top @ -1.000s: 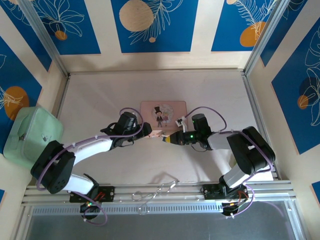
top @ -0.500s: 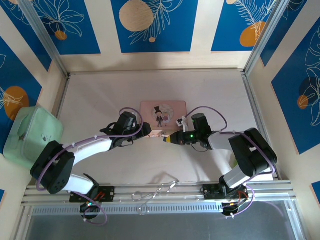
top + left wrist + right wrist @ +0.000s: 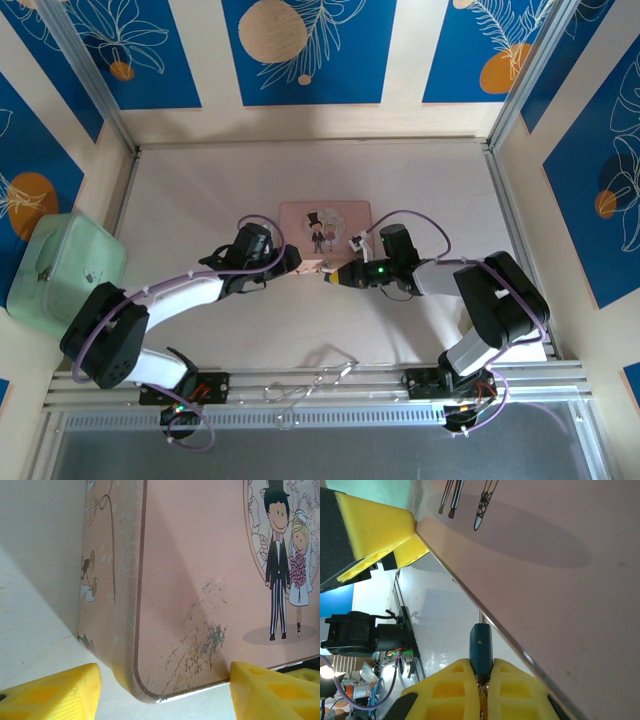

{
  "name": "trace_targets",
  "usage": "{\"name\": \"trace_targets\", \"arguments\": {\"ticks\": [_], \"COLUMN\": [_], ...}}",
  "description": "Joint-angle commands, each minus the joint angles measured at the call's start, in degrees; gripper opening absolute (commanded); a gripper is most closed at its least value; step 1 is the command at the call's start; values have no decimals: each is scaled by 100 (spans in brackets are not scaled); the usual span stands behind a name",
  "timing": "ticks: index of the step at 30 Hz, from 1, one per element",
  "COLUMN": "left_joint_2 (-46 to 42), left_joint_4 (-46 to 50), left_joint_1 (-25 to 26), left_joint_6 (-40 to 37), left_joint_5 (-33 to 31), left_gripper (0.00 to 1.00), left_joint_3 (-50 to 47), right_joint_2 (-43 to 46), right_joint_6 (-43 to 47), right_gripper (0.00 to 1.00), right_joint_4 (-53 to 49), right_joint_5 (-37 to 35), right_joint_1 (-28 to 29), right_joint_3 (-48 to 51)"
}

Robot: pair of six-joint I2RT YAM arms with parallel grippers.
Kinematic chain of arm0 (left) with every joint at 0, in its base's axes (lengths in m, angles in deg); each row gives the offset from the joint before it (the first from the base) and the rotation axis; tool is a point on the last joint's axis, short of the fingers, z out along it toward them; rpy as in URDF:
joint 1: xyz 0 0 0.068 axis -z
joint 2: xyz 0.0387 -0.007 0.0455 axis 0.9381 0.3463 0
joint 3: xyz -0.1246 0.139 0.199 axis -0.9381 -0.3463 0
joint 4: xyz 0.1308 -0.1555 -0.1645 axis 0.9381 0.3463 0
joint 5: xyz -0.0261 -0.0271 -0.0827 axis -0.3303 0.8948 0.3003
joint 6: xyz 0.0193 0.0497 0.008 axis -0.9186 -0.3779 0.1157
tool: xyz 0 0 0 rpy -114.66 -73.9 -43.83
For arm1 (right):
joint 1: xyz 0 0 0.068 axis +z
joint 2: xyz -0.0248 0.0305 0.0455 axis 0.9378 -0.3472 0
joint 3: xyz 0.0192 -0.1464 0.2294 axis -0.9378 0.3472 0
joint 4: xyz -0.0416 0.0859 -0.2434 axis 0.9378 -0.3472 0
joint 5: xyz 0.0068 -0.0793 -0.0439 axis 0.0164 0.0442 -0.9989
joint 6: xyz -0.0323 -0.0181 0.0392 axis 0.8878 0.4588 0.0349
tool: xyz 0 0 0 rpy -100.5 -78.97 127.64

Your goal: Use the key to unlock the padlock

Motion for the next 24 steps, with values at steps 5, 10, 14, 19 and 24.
{"name": "trace_targets", "arguments": {"ticks": [5, 10, 14, 19, 24], "left_joint_2": [8, 13, 43, 79, 70], "left_joint_4": [601, 650, 659, 651, 695], "left_joint_1": [-73, -103, -121, -130, -130], "left_joint_6": [-90, -135, -162, -163, -188], "left_joint_5": [-10, -12, -20, -7, -3], "left_gripper": [67, 67, 67, 67, 67], "left_joint_3": [-170, -131, -106, -95, -90], "right_joint_2": [-109, 11, -20, -433, -699], "right_joint_6": [41, 309, 502, 415, 319], "right_gripper": [0, 0, 0, 0, 0], "right_joint_4": [-1053, -1512, -1876, -1776, -1519], "right_joint_5": [-526, -642, -579, -38, 515], "right_joint_1": [82, 109, 33, -80, -240], "right_joint_3": [-81, -209, -388, -526, -587]}}
